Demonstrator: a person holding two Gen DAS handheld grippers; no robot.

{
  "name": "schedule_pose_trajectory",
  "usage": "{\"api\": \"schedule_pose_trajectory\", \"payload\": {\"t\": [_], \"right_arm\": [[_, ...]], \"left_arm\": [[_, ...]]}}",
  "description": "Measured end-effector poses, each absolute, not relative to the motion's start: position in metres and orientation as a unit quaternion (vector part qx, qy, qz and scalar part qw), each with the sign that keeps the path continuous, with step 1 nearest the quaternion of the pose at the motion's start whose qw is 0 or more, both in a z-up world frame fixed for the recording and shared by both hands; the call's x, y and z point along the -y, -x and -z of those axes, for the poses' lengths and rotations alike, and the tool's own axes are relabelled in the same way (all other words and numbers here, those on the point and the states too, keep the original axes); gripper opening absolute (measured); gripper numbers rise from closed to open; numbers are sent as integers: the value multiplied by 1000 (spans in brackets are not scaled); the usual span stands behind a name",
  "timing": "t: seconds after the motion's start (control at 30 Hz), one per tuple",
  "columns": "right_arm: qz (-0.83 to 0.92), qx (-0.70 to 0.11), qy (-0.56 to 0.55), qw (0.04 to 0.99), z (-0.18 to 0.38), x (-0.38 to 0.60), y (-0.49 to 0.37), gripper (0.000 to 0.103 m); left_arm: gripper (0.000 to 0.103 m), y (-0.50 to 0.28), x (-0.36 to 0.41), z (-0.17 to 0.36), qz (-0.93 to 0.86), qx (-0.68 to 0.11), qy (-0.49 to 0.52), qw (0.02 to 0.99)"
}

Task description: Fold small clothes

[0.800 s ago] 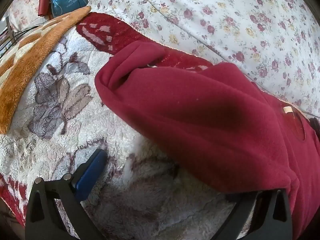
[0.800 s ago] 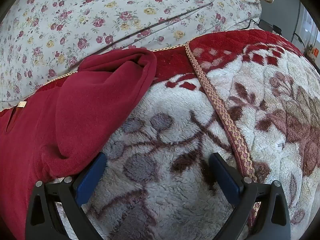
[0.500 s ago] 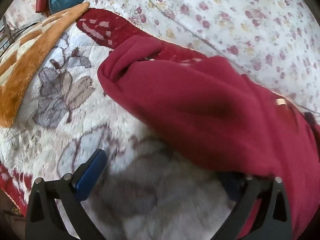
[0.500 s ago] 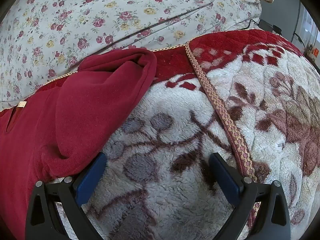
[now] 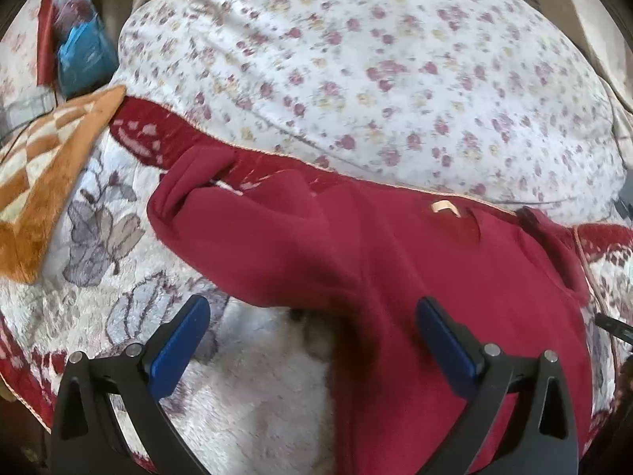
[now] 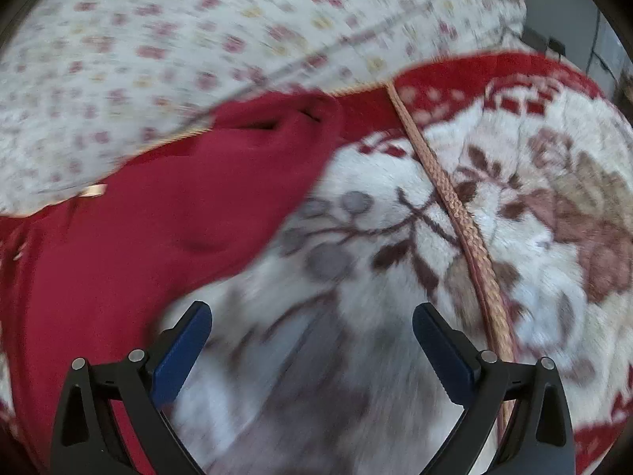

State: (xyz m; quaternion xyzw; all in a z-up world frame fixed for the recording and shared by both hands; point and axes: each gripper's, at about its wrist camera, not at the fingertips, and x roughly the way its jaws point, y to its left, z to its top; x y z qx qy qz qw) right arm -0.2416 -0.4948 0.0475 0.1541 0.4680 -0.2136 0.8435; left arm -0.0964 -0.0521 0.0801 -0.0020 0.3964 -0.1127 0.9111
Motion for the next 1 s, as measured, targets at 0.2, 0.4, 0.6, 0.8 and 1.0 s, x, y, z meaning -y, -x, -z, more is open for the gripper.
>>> {"api": "schedule_pose_trajectory", "payload": {"t": [0.2, 0.4, 0.6, 0.8, 1.0], "right_arm": [[95, -448, -141, 878, -101, 407, 259, 103], [-25, -447, -163, 880, -125, 332, 225, 103], [-47, -429, -150, 890, -118, 302, 192, 103], [8, -396, -95, 913, -100, 313, 167, 103], [29, -403, -126, 906, -76, 338, 159, 103]], "left_arm": [[103, 101, 63, -83, 115, -395, 3, 911], [103, 104, 72, -85, 111, -389, -17, 914], [103, 98, 75, -77, 105, -400, -22, 910], [103, 92, 89, -67, 99, -409, -32, 907], [103, 88, 107, -57, 100, -409, -54, 905]]}}
